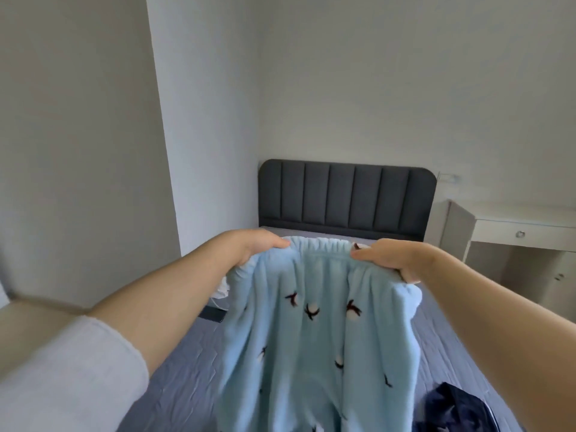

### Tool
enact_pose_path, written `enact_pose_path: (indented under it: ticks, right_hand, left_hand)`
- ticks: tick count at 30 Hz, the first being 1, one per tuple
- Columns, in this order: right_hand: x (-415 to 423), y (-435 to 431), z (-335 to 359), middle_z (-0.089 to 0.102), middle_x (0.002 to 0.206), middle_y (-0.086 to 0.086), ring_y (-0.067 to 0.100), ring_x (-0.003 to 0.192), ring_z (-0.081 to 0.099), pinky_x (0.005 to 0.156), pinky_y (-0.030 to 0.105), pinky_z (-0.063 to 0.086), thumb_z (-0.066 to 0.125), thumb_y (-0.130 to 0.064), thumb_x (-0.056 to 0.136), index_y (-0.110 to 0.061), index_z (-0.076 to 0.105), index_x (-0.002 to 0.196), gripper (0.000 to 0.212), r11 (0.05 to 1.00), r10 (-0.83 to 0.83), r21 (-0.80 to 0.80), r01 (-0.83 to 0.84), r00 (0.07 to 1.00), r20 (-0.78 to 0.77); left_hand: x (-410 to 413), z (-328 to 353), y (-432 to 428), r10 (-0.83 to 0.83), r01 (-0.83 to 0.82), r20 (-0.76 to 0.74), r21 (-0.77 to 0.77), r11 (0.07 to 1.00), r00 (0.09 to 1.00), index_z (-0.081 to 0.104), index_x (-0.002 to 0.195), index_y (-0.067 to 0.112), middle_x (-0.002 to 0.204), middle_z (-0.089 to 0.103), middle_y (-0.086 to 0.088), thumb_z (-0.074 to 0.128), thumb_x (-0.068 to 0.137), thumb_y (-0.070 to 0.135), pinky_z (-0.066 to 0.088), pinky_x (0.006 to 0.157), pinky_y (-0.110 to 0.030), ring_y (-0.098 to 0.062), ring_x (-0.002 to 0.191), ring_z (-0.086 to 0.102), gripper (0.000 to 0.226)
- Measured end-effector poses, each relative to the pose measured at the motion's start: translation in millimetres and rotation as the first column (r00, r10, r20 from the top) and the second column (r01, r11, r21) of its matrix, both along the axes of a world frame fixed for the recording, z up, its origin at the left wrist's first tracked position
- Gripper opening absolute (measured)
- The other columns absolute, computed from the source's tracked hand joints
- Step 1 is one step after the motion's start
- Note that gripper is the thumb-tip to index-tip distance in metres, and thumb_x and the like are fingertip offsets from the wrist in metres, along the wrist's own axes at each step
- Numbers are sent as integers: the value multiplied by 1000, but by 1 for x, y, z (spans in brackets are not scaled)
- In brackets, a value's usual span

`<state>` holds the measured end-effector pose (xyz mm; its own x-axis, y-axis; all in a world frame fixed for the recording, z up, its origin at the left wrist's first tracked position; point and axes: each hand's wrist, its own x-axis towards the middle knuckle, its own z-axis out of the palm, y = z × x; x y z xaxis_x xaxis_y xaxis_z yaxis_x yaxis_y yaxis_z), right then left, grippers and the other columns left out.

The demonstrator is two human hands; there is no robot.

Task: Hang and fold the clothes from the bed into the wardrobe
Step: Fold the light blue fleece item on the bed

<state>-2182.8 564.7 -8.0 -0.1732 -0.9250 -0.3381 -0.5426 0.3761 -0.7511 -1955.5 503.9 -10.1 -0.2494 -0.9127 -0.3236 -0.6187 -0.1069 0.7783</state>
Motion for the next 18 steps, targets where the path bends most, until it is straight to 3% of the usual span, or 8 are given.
enact_pose_path:
  ticks: [2,4,7,10,12,14,16,18]
  right_hand:
    - [10,1,-6,65,112,19,30,98,64,87,43,52,56,-29,93,5,54,119,43,997,-69,-8,71,986,155]
    - [20,1,-9,64,114,20,30,97,63,79,41,53,54,-22,94,5,53,120,38,994,-107,3,112,942,317]
    - [34,-1,-11,60,118,19,30,104,61,78,40,53,55,-19,92,2,53,119,34,991,-116,0,131,882,457]
    - [45,-2,-11,62,104,14,24,87,62,66,35,54,54,-21,93,-4,58,103,20,992,-89,-29,120,861,501]
    - [48,-2,-11,62,87,10,20,74,62,60,32,54,49,-25,95,-8,59,90,20,990,-79,-62,129,850,520]
    - [46,-1,-9,60,76,8,18,67,60,54,29,55,43,-33,97,-8,59,83,33,983,-80,-89,161,811,579]
    - [43,0,-7,56,68,7,17,59,55,49,28,55,39,-36,99,-6,58,79,41,977,-69,-98,188,719,692]
    - [41,1,-6,54,60,6,15,47,52,43,23,52,35,-23,101,-5,57,76,37,974,-38,-116,194,648,761]
  left_hand:
    - [-17,-9,6,79,-81,-62,-30,996,995,36,140,1,148,34,-13,48,96,30,27,112,-36,-26,135,35,53]
    - [-33,-14,11,122,-128,-81,-83,988,989,39,137,0,144,39,-14,47,97,26,33,105,-31,-27,130,40,48]
    - [-51,-16,17,146,-161,-96,-175,971,985,46,130,0,124,55,-16,48,94,25,43,79,-28,-29,107,55,44]
    - [-59,-11,22,113,-144,-173,-176,974,978,52,113,7,83,56,-4,53,90,27,39,54,-22,-19,70,54,30]
    - [-60,-7,27,79,-112,-255,-119,987,964,55,101,9,71,55,-2,56,88,23,37,46,-19,-14,59,53,18]
    - [-55,-1,31,71,-84,-401,-15,996,913,59,85,8,60,56,-1,53,86,13,38,43,-16,-11,49,54,8]
    - [-49,1,30,17,-3,-512,28,1000,859,61,63,13,53,56,1,51,85,12,41,44,-15,-8,42,53,24]
    - [-45,1,33,-128,147,-530,-7,989,838,67,76,12,71,66,-2,57,84,16,52,65,-22,-11,64,63,13]
